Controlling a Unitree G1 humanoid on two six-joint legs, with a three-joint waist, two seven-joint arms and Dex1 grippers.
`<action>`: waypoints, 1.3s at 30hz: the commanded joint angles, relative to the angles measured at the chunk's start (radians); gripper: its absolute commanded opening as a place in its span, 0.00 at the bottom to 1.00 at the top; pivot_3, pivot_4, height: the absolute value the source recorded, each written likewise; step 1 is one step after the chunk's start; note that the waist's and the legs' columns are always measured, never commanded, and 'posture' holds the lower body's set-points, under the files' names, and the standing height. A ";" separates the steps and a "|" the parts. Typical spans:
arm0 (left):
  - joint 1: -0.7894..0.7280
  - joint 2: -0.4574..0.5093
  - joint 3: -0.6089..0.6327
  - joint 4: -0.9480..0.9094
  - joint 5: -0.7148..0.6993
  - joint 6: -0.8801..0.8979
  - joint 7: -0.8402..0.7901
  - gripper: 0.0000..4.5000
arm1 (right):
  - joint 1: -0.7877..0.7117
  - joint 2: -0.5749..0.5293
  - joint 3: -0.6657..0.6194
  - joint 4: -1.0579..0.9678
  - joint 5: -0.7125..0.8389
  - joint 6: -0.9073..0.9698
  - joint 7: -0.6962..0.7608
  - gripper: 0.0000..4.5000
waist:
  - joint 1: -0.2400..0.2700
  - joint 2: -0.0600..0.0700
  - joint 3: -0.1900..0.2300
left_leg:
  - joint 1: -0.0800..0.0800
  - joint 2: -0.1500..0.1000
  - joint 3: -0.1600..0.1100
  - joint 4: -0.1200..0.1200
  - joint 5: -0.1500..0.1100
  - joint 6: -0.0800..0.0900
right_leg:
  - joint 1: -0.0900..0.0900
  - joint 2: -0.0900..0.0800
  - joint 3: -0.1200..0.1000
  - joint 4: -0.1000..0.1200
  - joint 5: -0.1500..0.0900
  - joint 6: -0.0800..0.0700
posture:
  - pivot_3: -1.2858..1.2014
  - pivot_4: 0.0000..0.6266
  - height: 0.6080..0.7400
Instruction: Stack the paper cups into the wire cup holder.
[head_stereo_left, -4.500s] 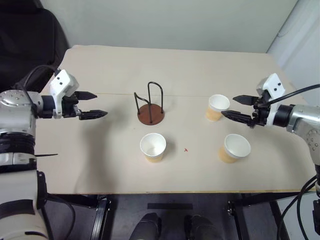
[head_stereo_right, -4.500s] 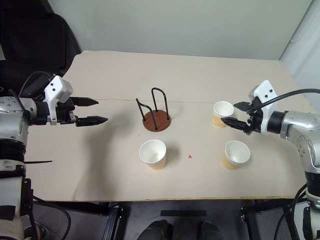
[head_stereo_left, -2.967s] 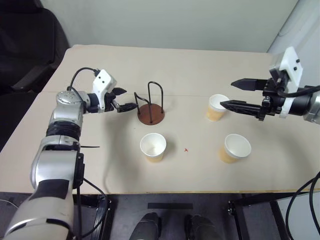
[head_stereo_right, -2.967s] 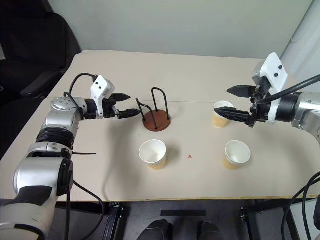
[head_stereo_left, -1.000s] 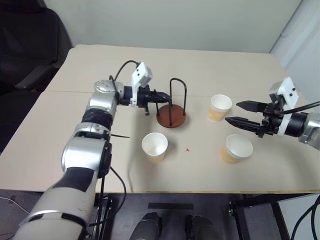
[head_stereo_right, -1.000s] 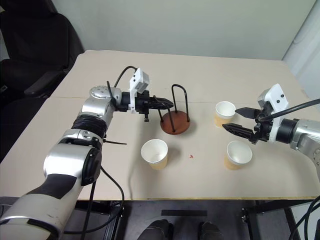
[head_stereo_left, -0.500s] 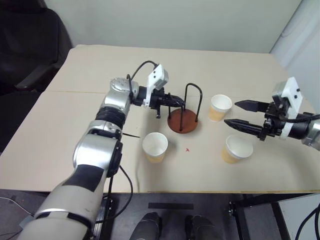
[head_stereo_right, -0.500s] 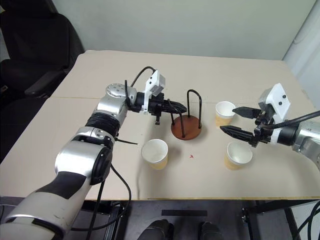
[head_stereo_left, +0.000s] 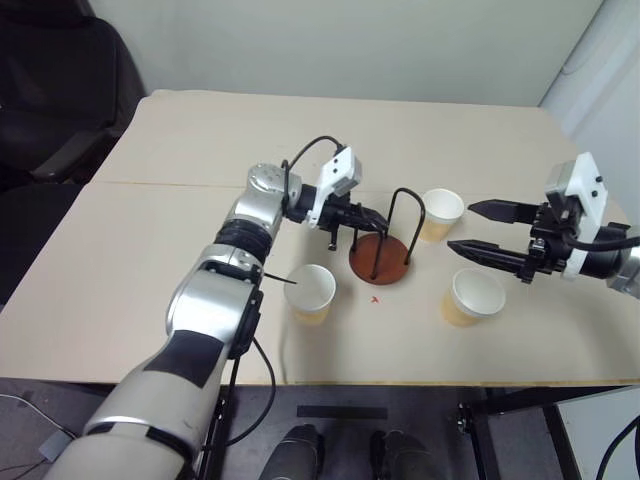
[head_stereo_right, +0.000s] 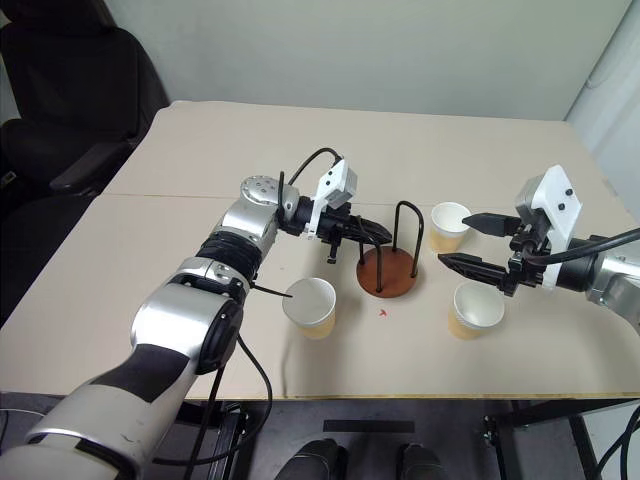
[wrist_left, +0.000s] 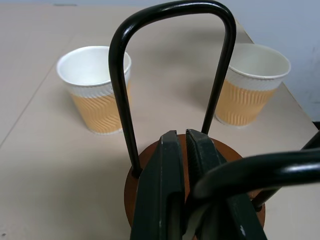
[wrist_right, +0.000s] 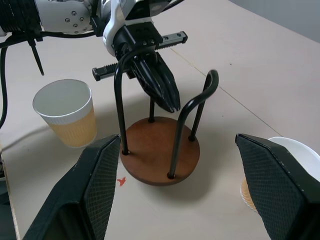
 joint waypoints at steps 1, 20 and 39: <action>-0.028 -0.014 0.005 -0.008 -0.004 -0.024 -0.006 0.01 | -0.005 -0.016 -0.045 -0.033 0.010 -0.014 -0.014 0.83 | 0.000 0.000 0.000 | 0.000 0.000 0.000 0.000 0.000 0.000 | 0.000 0.000 0.000 0.000 0.000 0.000 | 0.52 0.24 1.00; -0.035 -0.027 0.029 -0.007 -0.015 -0.097 0.048 0.98 | -0.001 -0.021 -0.025 -0.017 -0.012 -0.033 -0.014 0.83 | 0.000 0.000 0.000 | 0.000 0.000 0.001 0.009 0.000 0.001 | 0.000 0.000 0.001 0.010 -0.001 0.002 | 0.52 0.24 1.00; -0.013 0.034 -0.002 -0.009 0.028 -0.152 0.059 0.98 | -0.042 -0.040 0.032 0.015 -0.009 -0.015 0.012 0.83 | 0.000 0.000 0.000 | 0.000 0.000 0.001 0.011 -0.001 0.002 | 0.000 0.000 0.001 0.011 -0.001 0.002 | 0.52 0.24 1.00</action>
